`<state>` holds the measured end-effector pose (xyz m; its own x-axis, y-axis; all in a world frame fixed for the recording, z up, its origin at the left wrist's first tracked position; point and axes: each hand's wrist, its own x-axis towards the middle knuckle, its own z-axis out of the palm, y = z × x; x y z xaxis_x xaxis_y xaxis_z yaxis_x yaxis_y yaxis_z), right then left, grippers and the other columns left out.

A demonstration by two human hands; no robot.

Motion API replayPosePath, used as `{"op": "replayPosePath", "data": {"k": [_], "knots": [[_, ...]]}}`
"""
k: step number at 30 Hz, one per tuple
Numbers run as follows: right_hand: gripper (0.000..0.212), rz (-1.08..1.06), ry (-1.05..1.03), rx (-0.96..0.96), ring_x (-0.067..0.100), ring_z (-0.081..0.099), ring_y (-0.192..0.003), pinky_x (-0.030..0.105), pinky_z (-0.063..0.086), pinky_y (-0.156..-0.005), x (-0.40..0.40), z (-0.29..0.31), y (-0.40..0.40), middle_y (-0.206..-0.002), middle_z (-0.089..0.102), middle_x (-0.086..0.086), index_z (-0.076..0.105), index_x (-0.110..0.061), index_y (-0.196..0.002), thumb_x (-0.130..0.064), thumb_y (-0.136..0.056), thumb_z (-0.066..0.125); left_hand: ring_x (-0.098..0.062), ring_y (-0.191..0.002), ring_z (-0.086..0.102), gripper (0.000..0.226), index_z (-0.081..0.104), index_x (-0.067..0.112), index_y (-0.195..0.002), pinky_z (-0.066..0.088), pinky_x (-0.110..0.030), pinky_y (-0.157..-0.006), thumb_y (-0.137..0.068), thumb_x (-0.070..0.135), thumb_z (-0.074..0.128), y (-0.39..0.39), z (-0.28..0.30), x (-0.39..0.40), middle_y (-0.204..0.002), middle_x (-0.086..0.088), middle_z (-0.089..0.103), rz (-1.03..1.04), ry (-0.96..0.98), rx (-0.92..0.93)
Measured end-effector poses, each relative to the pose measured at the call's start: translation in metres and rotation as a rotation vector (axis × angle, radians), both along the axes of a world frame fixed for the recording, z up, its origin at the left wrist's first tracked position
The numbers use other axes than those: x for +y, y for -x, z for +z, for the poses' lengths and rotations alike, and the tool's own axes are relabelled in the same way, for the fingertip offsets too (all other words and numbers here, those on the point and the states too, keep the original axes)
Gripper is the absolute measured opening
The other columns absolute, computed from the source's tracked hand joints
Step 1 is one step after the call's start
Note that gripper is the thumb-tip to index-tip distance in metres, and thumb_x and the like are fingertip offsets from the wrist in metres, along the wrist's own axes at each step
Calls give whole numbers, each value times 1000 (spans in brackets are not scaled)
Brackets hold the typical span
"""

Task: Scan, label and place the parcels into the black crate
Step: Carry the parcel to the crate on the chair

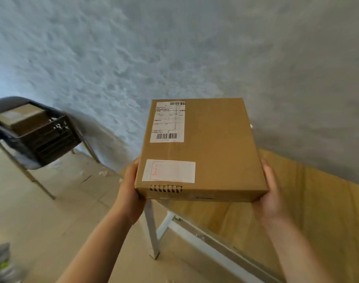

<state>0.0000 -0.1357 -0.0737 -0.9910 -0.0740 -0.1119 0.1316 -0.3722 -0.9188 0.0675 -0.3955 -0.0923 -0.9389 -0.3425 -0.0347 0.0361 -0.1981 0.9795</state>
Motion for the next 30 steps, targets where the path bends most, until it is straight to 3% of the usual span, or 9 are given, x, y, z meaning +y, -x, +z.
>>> {"op": "replayPosePath", "data": {"k": [5, 9, 12, 16, 21, 24, 26, 30], "knots": [[34, 234, -92, 52, 7, 69, -103, 30, 54, -80, -152, -6, -14, -109, 74, -14, 69, -40, -114, -43, -104, 36, -21, -74, 68, 25, 61, 2, -94, 52, -24, -56, -102, 12, 39, -66, -9, -129, -79, -5, 71, 202, 18, 12], [32, 393, -130, 29, 14, 63, -117, 41, 49, -98, -261, -26, -23, -123, 69, -11, 66, -44, -119, -41, -104, 38, -16, -68, 69, 35, 61, 7, -93, 52, -22, -52, -103, 11, 28, -115, -24, -212, -74, -2, 71, 393, -89, -30], [30, 530, -122, -10, 16, 64, -116, 36, 50, -91, -336, -42, -27, -121, 70, -10, 64, -40, -122, -37, -104, 40, -15, -69, 68, 36, 62, 13, -94, 50, -24, -54, -102, 20, 28, -143, -40, -264, -73, -1, 71, 569, -202, -88], [31, 720, -115, -77, 14, 68, -109, 39, 51, -90, -432, -63, -19, -120, 71, -6, 62, -37, -125, -39, -102, 41, -19, -75, 69, 33, 62, 7, -95, 52, -24, -57, -103, 17, 31, -162, -54, -325, -78, -4, 71, 732, -204, -102], [31, 857, -139, -102, 5, 70, -99, 32, 50, -79, -551, -88, 13, -113, 73, -11, 59, -38, -126, -36, -104, 38, -17, -75, 69, 40, 66, 15, -84, 53, -22, -55, -103, 23, 33, -145, -67, -413, -74, -2, 72, 871, -229, -110], [34, 902, -139, -93, 14, 65, -113, 36, 50, -85, -620, -97, 45, -125, 69, -5, 59, -38, -130, -36, -104, 38, -9, -66, 69, 38, 60, 16, -83, 51, -18, -52, -105, 22, 29, -117, -67, -467, -64, 3, 71, 952, -250, -120], [33, 943, -145, -61, 16, 62, -117, 37, 49, -90, -663, -96, 66, -128, 67, -4, 61, -40, -127, -35, -104, 37, -13, -71, 69, 40, 64, 17, -85, 52, -20, -53, -105, 18, 30, -98, -64, -506, -66, 2, 72, 972, -252, -121], [30, 971, -184, -86, 16, 62, -116, 33, 49, -84, -743, -91, 112, -125, 67, -5, 62, -45, -121, -40, -103, 39, -1, -60, 68, 69, 76, 32, -60, 52, -17, -54, -105, 13, 27, -53, -60, -574, -61, 9, 71, 1006, -210, -108]]}}
